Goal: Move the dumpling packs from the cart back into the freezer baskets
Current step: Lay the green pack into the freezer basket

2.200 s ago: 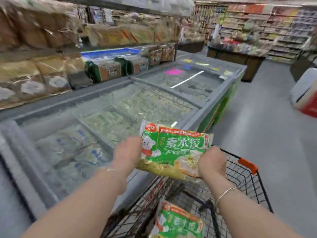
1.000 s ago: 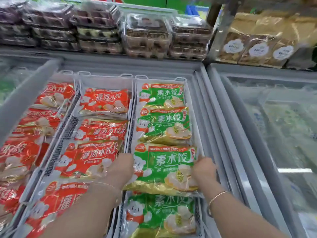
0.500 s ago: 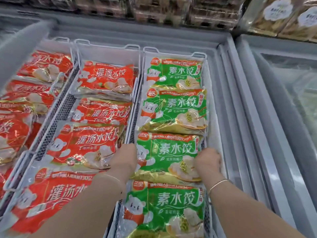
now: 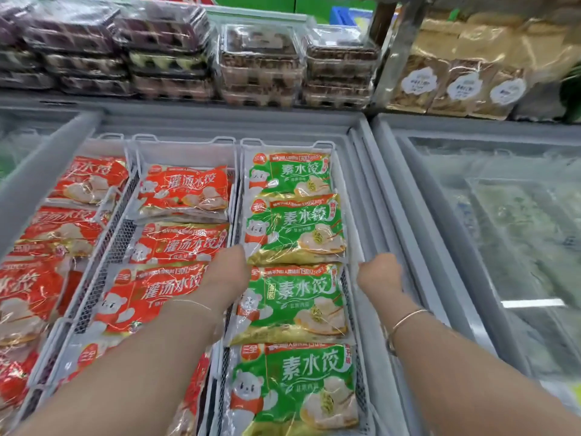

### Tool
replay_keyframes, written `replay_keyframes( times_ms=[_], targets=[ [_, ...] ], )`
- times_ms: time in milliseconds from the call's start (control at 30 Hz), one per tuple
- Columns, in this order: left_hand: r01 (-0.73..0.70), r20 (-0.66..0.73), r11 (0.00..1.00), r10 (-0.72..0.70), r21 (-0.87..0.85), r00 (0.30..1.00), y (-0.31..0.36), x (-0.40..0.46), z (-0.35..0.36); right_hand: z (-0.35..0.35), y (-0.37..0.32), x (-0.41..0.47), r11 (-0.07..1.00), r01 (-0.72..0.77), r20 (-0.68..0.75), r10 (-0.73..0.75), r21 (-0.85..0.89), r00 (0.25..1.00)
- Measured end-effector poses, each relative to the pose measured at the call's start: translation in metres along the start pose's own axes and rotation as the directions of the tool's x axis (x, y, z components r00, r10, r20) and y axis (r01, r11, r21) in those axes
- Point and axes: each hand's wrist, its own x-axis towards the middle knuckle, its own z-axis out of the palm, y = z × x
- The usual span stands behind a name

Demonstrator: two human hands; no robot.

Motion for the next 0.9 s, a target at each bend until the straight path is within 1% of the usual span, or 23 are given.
replay_keyframes(
  times_ms=[100, 167, 333, 433, 533, 600, 667, 800, 900],
  targets=[
    [-0.157, -0.044, 0.987, 0.156, -0.026, 0.987, 0.041, -0.017, -0.027, -0.039, 0.002, -0.015, 0.995, 0.041, -0.068, -0.035, 0.092, 0.997],
    [-0.229, -0.062, 0.973, 0.226, -0.042, 0.972, 0.066, -0.028, -0.035, -0.058, 0.006, -0.021, 0.991, 0.054, -0.110, -0.040, 0.125, 0.993],
    [-0.413, -0.050, 0.907, 0.410, -0.086, 0.911, 0.154, -0.071, -0.033, -0.137, 0.057, -0.039, 0.979, 0.001, -0.259, 0.053, 0.203, 0.965],
    [-0.523, -0.033, 0.847, 0.522, -0.094, 0.852, 0.213, -0.104, -0.021, -0.189, 0.105, -0.050, 0.954, -0.027, -0.339, 0.133, 0.299, 0.931],
    [-0.600, -0.001, 0.789, 0.605, -0.131, 0.796, 0.274, -0.145, 0.008, -0.234, 0.168, -0.064, 0.923, -0.105, -0.402, 0.261, 0.370, 0.878],
    [-0.650, 0.027, 0.743, 0.661, -0.162, 0.750, 0.317, -0.187, 0.038, -0.263, 0.223, -0.077, 0.900, -0.161, -0.444, 0.348, 0.406, 0.825],
    [-0.703, 0.079, 0.690, 0.721, -0.171, 0.689, 0.348, -0.227, 0.063, -0.285, 0.269, -0.091, 0.885, -0.200, -0.469, 0.400, 0.419, 0.787],
    [-0.778, 0.172, 0.591, 0.807, -0.211, 0.566, 0.408, -0.316, 0.125, -0.335, 0.372, -0.132, 0.831, -0.279, -0.497, 0.520, 0.481, 0.695],
    [-0.797, 0.212, 0.542, 0.840, -0.267, 0.500, 0.442, -0.366, 0.163, -0.358, 0.435, -0.150, 0.752, -0.327, -0.484, 0.631, 0.572, 0.606]
  ],
)
